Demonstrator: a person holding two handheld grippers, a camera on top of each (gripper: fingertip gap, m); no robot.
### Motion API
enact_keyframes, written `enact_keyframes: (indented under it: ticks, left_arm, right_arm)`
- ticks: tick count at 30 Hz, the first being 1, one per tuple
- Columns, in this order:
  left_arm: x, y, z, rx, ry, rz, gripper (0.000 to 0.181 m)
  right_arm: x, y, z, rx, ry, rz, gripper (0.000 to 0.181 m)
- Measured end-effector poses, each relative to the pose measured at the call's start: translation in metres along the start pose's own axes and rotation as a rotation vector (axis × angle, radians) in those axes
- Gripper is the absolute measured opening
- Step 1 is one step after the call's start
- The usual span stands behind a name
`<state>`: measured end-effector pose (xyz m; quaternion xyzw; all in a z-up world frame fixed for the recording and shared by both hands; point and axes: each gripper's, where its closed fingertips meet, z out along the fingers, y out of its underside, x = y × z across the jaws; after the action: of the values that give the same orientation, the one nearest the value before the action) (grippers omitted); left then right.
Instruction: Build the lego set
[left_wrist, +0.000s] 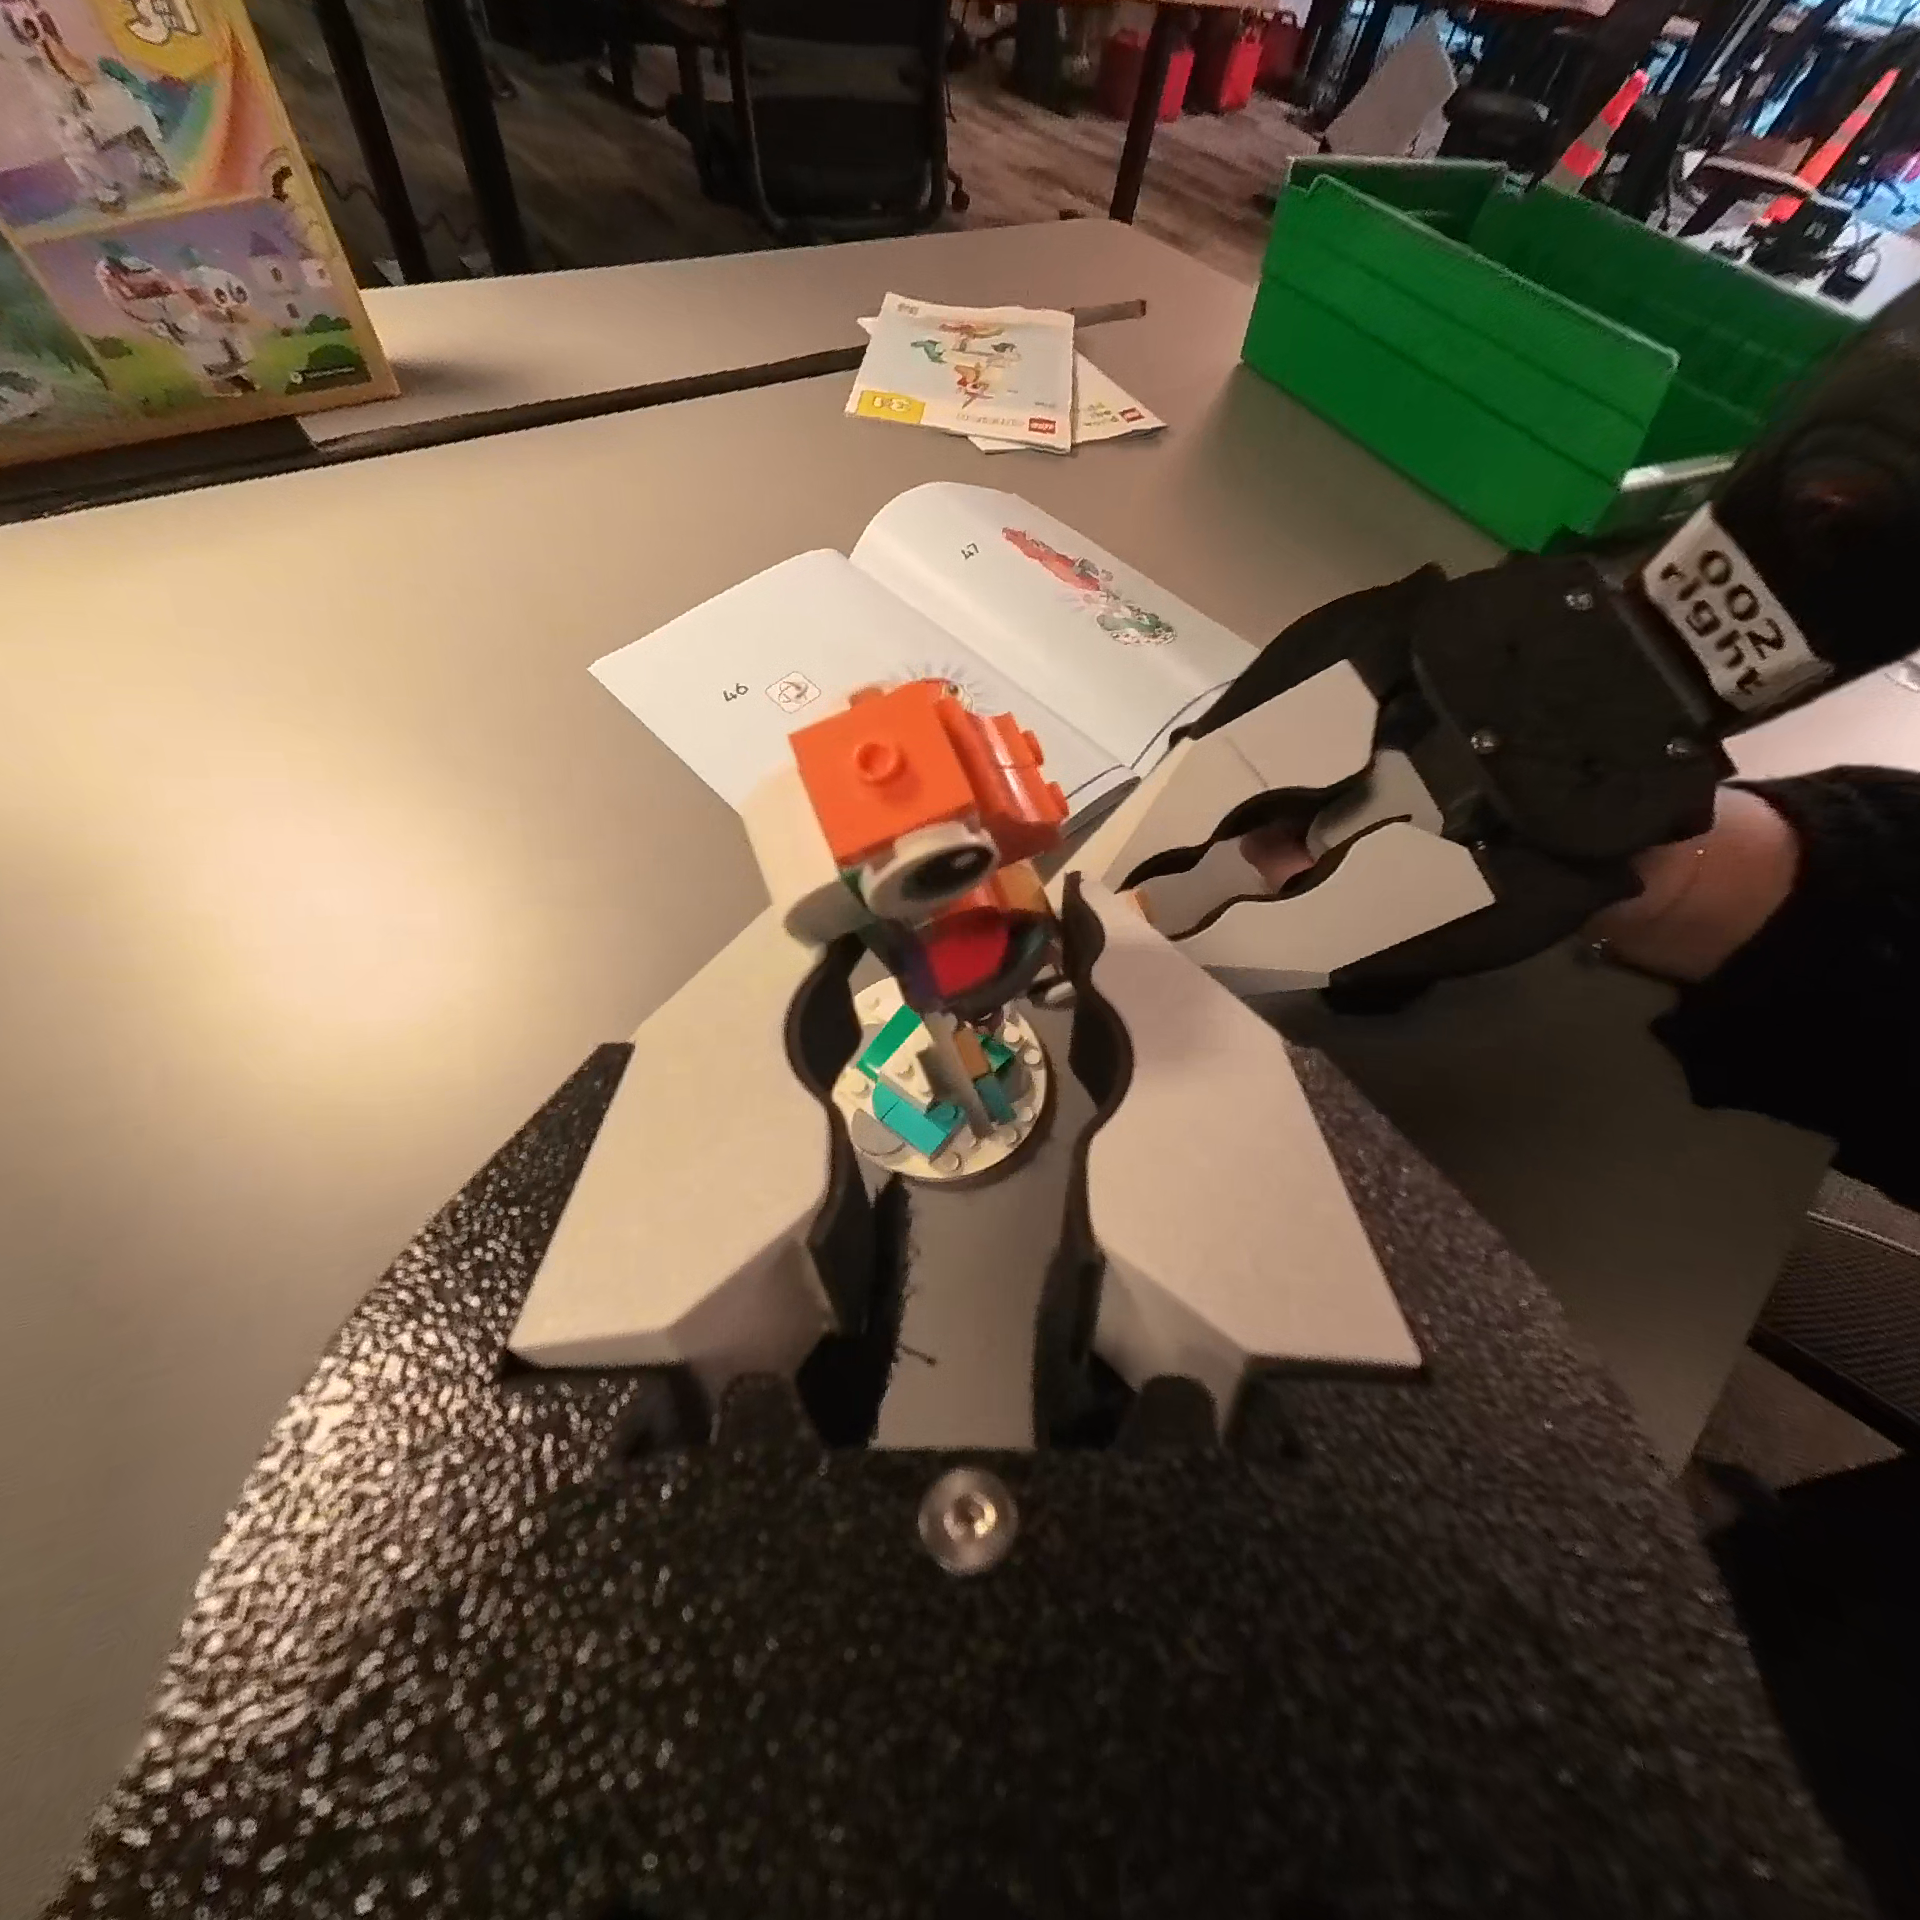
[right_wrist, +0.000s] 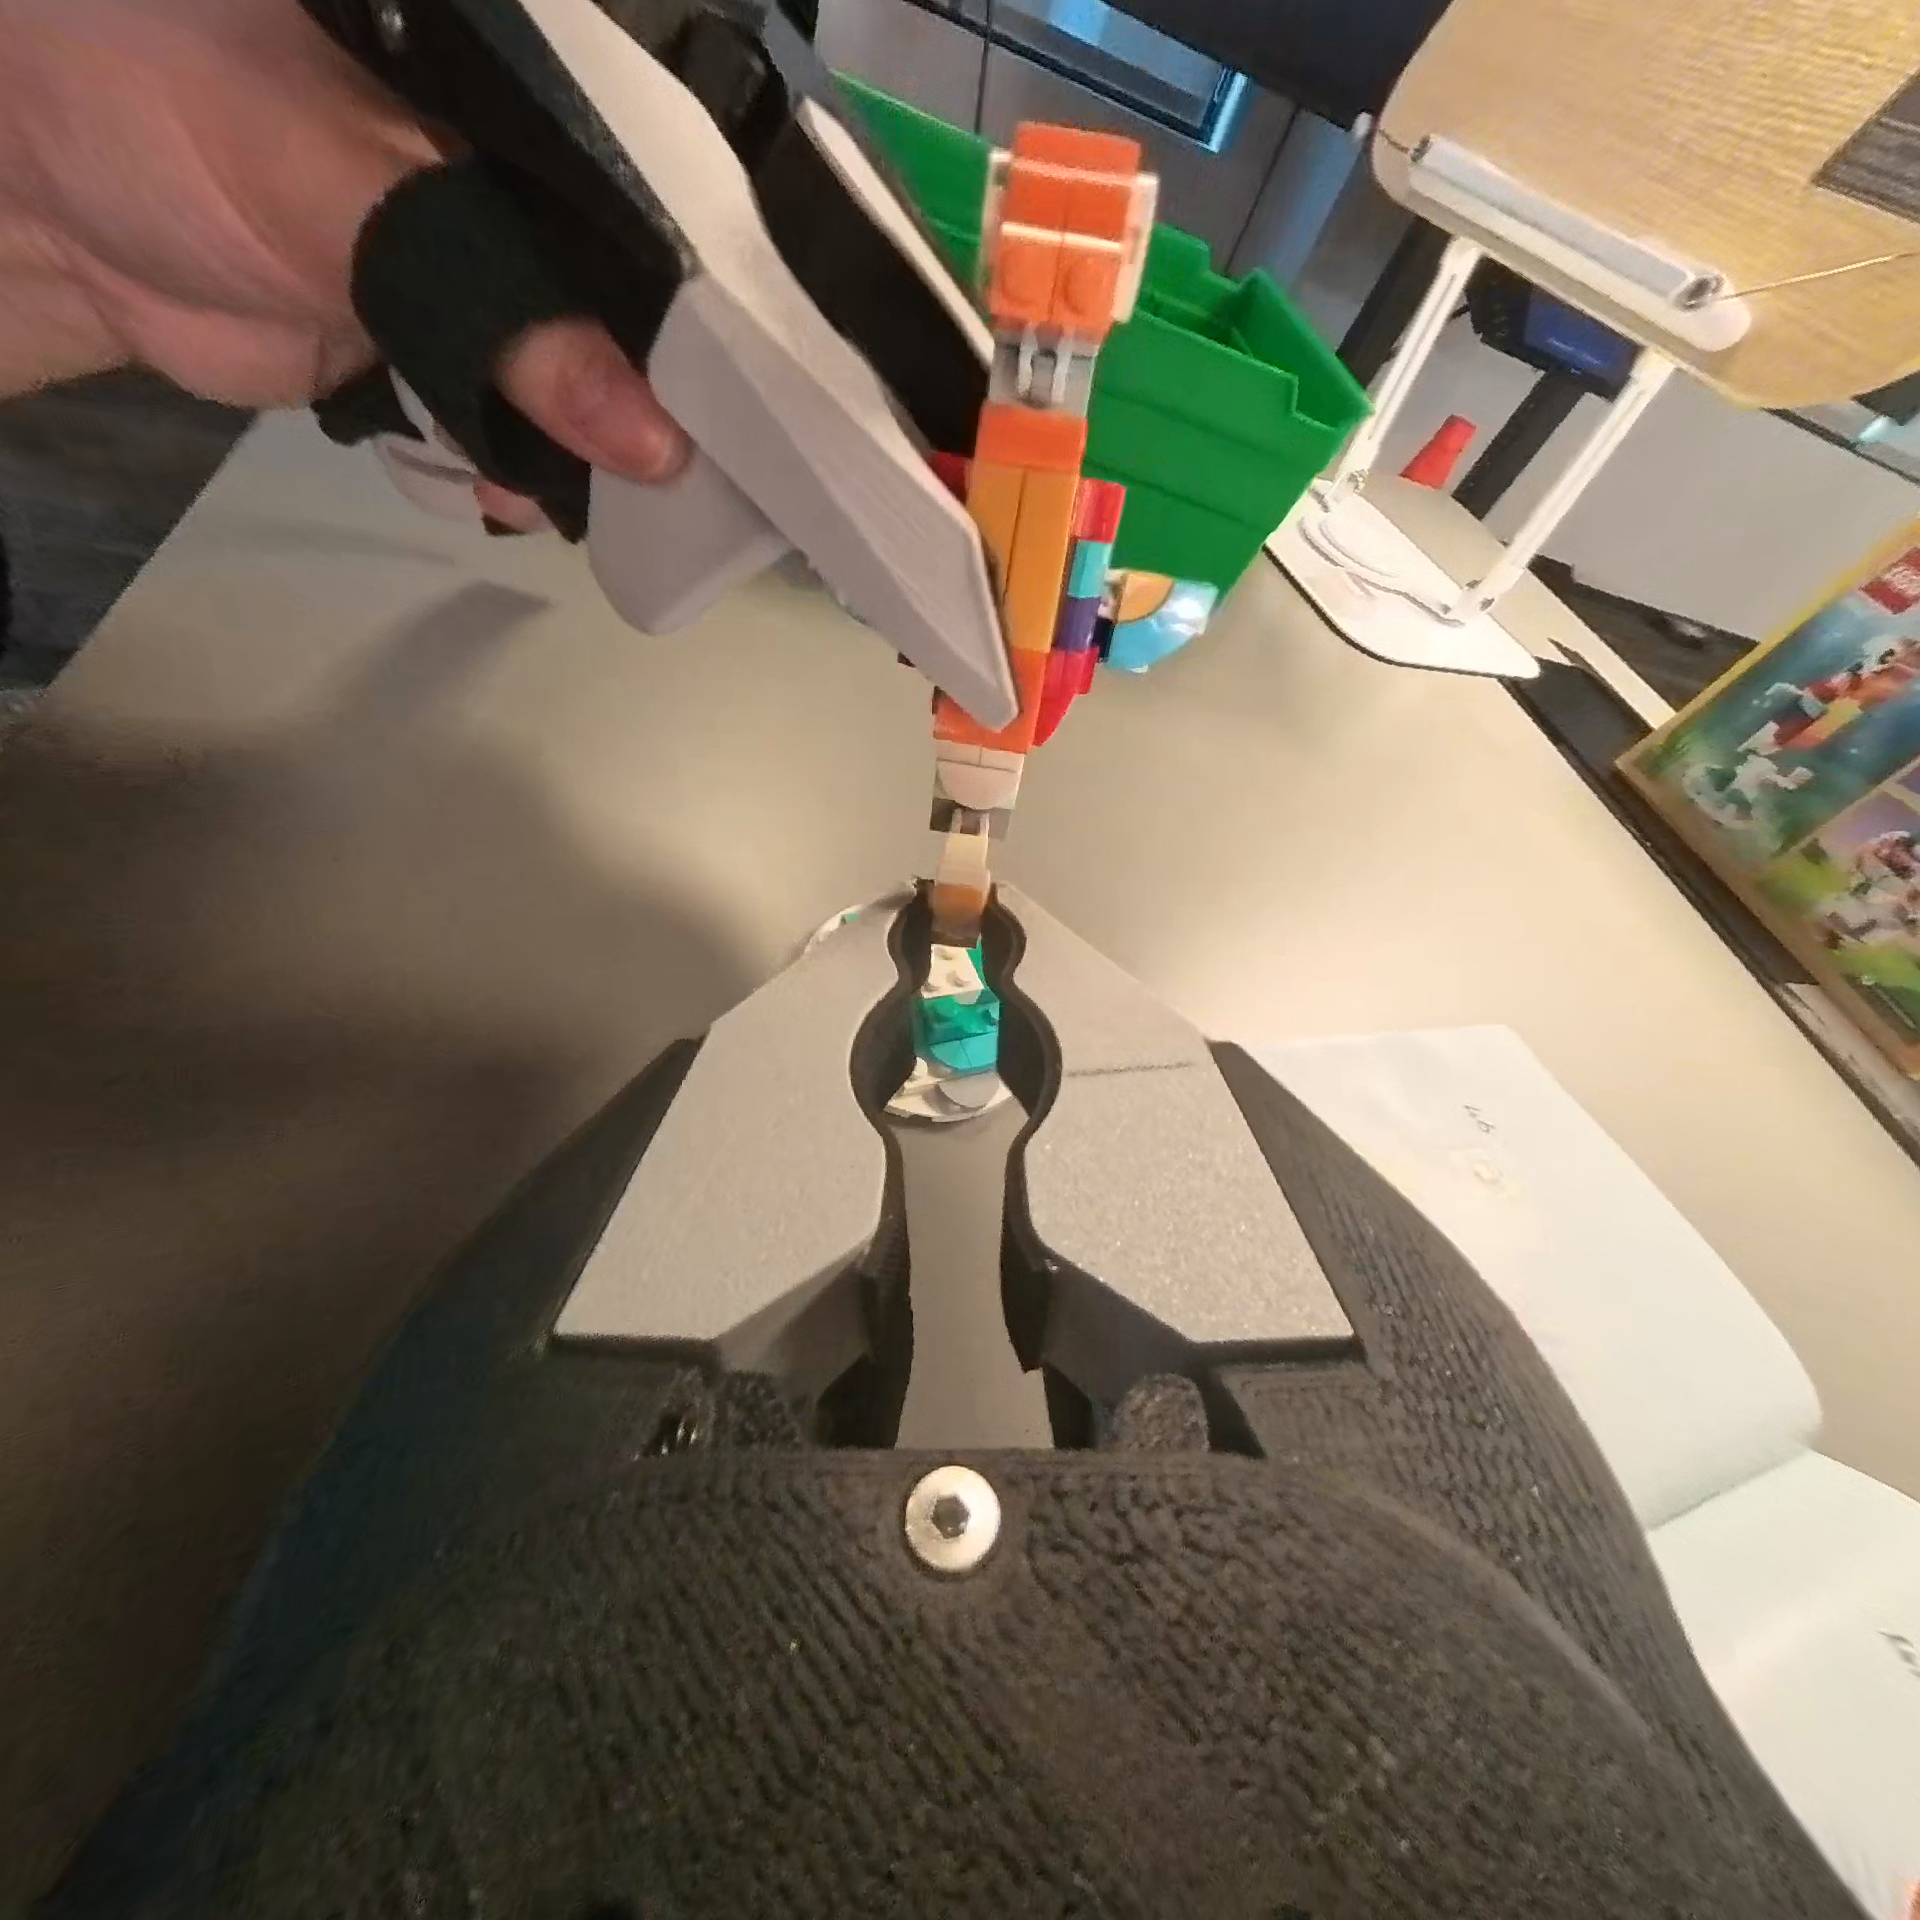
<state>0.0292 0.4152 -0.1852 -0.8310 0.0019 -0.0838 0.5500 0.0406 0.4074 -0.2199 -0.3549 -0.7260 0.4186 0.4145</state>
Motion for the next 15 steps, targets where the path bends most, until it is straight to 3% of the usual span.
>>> enact_keyframes:
  ticks: [1,4,6,15]
  left_arm:
    - [0.0,0.001,0.0,0.006,0.003,-0.004,0.035]
    - [0.002,-0.001,-0.003,0.037,0.007,0.003,0.033]
    - [0.003,-0.001,-0.006,0.054,0.01,0.016,0.033]
    - [-0.014,-0.004,-0.024,0.146,-0.071,0.055,0.033]
  right_arm:
    - [-0.001,0.0,0.001,-0.005,0.005,-0.022,0.007]
    - [-0.016,-0.001,-0.001,0.015,-0.054,-0.12,0.036]
    - [-0.023,0.002,-0.005,0.019,-0.11,-0.204,0.045]
    - [-0.02,0.007,-0.011,0.037,-0.106,-0.255,0.044]
